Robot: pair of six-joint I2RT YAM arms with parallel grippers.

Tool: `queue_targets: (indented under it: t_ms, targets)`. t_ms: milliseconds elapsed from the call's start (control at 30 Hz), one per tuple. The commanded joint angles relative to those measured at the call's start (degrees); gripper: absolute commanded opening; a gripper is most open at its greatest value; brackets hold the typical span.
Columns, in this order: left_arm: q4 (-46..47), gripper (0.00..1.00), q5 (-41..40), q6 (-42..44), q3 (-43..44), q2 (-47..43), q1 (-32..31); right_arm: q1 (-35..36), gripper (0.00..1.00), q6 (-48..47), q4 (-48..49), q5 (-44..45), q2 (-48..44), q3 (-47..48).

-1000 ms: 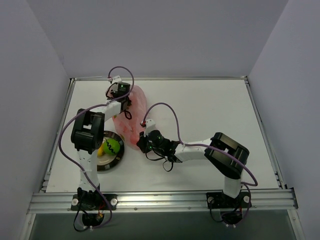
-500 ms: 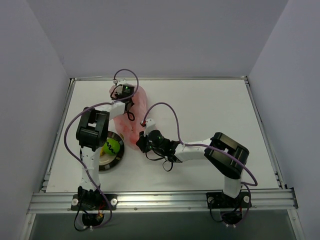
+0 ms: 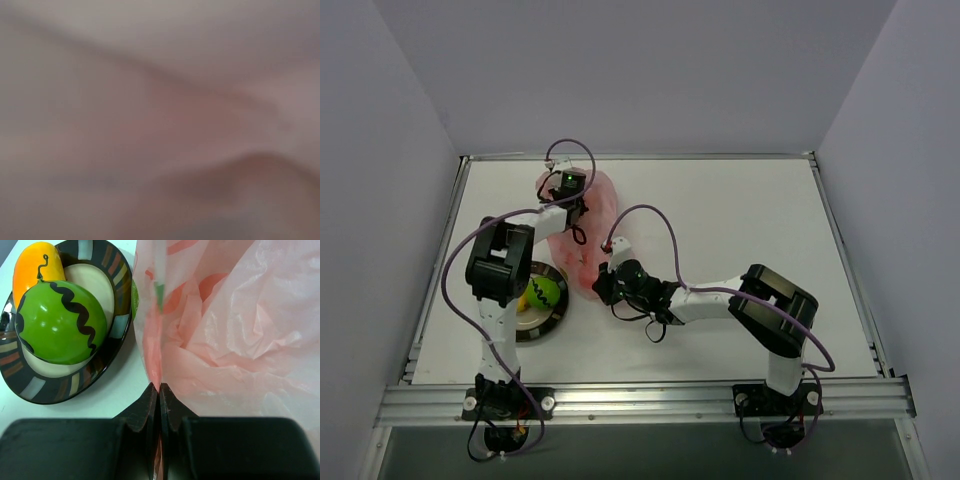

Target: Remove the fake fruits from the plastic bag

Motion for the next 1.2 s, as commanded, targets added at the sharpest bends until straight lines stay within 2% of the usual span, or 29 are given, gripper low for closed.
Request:
queue_targets:
  t_ms: [0, 333, 533, 700, 833, 933, 1100, 1167]
  targets:
    - [4.3, 0.02, 5.5, -2.3, -2.0, -8.3, -0.1, -0.9, 0.00, -0.1, 2.0, 1.8, -0.1, -0.1]
    - [9.7, 0.02, 15.7, -9.5, -13.3, -19.0, 0.0, -3.8, 0.00, 0.6, 2.1, 1.3, -0.5, -0.1]
    - [12.8, 0.02, 26.2, -15.9, -18.9, -24.2, 0.0, -6.0, 0.00, 2.7, 4.1, 0.4, -0.4, 0.0]
    - [16.4, 0.02, 33.0, -21.4, -24.2, -28.3, 0.5, -7.1, 0.00, 1.9, 2.2, -0.3, -0.8, 3.7]
    - [15.5, 0.02, 36.5, -22.4, -25.6, -32.7, 1.4, -7.8, 0.00, 1.6, 1.5, 0.5, -3.0, 3.2]
    - [11.2, 0.02, 37.1, -21.3, -25.2, -37.8, 1.9, -8.5, 0.00, 1.6, 1.5, 0.4, -4.6, 1.4]
    - [1.8, 0.02, 36.4, -19.1, -25.0, -51.0, 2.0, -9.8, 0.00, 1.6, 1.5, -0.5, -4.1, 1.5]
    - [-2.3, 0.02, 32.9, -17.5, -25.7, -58.5, 2.5, -10.0, 0.00, 1.4, 1.5, -0.7, -4.0, 2.0]
